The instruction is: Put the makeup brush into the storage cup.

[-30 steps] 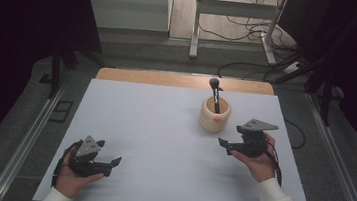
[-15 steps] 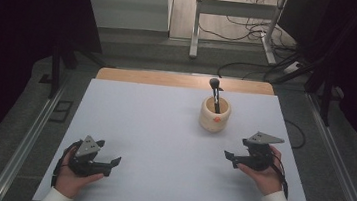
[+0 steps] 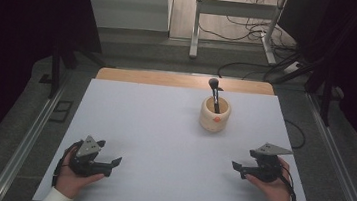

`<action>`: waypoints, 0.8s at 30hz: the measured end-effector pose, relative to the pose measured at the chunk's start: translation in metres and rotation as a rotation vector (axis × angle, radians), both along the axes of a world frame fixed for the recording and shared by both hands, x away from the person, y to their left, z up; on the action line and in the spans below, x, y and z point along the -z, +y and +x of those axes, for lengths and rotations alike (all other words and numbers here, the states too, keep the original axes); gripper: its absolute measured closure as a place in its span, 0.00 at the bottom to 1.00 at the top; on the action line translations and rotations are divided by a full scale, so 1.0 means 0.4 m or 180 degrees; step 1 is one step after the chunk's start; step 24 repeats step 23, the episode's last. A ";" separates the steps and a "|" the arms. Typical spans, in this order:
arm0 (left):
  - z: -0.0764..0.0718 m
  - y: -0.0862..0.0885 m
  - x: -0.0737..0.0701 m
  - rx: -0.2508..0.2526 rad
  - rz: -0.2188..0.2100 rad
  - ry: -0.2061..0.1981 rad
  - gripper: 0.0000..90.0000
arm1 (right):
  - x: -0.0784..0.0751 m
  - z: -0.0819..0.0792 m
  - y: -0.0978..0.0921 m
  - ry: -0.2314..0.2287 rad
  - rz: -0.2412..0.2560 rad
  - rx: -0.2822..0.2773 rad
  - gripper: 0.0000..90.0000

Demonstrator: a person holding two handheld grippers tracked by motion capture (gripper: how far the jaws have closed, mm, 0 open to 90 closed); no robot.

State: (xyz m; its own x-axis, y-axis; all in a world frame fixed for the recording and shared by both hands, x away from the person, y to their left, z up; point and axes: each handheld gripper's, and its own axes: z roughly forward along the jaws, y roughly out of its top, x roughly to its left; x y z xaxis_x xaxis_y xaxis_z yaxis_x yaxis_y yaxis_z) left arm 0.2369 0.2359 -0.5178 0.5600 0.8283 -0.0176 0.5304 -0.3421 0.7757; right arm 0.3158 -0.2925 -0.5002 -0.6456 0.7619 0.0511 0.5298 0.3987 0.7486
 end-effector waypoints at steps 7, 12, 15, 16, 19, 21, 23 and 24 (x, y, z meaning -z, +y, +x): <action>0.000 -0.001 0.000 -0.0001 -0.0007 -0.0001 0.17 | 0.007 -0.003 -0.010 0.0027 -0.0021 0.0012 0.17; 0.000 -0.002 0.001 0.0005 -0.0005 0.0001 0.17 | 0.008 -0.003 -0.009 0.0010 -0.0036 0.0001 0.18; 0.000 -0.002 0.001 0.0005 -0.0001 0.0003 0.17 | 0.008 -0.003 -0.008 0.0007 -0.0046 -0.0004 0.18; 0.000 -0.002 0.001 0.0003 -0.0002 0.0004 0.17 | 0.008 -0.003 -0.008 0.0005 -0.0048 -0.0003 0.18; 0.000 -0.003 0.001 0.0004 -0.0004 0.0000 0.17 | 0.007 -0.003 -0.009 -0.0002 -0.0048 0.0003 0.18; 0.000 -0.003 0.001 0.0005 -0.0003 -0.0001 0.17 | 0.006 -0.004 -0.008 -0.0010 -0.0045 0.0001 0.18; 0.000 -0.002 0.001 0.0004 -0.0002 0.0001 0.17 | 0.005 -0.005 -0.008 -0.0019 -0.0049 0.0000 0.18; 0.000 -0.002 0.001 0.0004 -0.0002 0.0001 0.17 | 0.005 -0.005 -0.008 -0.0019 -0.0049 0.0000 0.18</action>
